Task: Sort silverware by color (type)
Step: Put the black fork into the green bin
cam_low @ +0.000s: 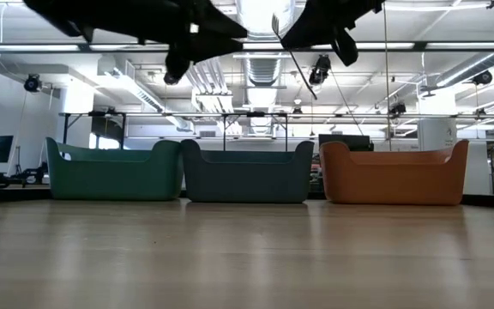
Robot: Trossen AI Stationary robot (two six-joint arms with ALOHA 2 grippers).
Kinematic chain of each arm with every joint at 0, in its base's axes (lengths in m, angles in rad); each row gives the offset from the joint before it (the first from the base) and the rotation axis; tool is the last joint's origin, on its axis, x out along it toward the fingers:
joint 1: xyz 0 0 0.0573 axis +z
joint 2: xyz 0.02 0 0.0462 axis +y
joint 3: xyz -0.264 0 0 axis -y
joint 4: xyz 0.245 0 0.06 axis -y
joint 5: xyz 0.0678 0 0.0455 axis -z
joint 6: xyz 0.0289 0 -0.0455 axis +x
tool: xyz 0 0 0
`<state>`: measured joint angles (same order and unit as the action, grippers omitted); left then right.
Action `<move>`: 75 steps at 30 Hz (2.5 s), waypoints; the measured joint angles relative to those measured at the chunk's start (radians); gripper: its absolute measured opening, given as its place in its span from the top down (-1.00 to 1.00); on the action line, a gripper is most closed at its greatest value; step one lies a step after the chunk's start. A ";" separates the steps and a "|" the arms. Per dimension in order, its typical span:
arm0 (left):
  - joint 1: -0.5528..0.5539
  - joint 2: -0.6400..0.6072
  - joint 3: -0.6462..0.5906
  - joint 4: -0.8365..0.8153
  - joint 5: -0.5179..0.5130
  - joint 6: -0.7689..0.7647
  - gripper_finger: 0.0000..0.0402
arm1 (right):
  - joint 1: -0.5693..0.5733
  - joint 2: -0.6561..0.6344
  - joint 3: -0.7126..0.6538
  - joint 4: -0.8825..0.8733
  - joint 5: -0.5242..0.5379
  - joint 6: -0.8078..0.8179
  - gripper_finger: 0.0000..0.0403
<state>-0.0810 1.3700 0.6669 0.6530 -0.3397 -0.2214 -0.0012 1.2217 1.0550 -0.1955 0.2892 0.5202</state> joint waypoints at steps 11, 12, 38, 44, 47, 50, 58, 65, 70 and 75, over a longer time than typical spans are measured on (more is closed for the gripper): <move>0.043 0.151 0.254 -0.316 0.053 -0.007 0.05 | -0.037 0.001 0.000 0.024 0.000 -0.045 0.95; 0.049 0.155 0.280 -0.371 0.079 -0.017 0.04 | -0.038 0.001 0.000 0.031 0.000 -0.053 0.95; 0.112 0.155 0.331 -0.434 0.061 -0.020 0.05 | -0.036 0.084 0.000 0.342 0.000 -0.391 0.95; 0.126 0.159 0.331 -0.440 0.059 -0.054 0.13 | -0.036 0.082 0.000 0.354 0.000 -0.434 0.95; 0.132 0.161 0.331 -0.437 0.058 -0.072 0.25 | -0.036 0.081 0.000 0.359 0.000 -0.451 0.95; 0.135 0.164 0.331 -0.437 0.058 -0.084 0.44 | -0.036 0.081 0.000 0.358 0.001 -0.455 0.95; 0.135 0.164 0.331 -0.436 0.061 -0.108 0.95 | -0.037 0.081 0.000 0.358 0.004 -0.452 0.95; 0.138 0.163 0.331 -0.443 0.061 -0.116 0.99 | -0.038 0.080 0.000 0.345 0.002 -0.399 0.73; 0.152 0.157 0.331 -0.455 0.044 -0.121 1.00 | -0.037 0.076 0.000 0.327 -0.001 -0.399 0.48; 0.214 0.099 0.345 -0.707 -0.012 -0.100 1.00 | -0.041 0.028 0.004 0.233 -0.003 -0.397 0.27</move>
<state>0.1334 1.4688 1.0121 -0.0537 -0.3515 -0.3216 -0.0422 1.2496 1.0587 0.0376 0.2858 0.1236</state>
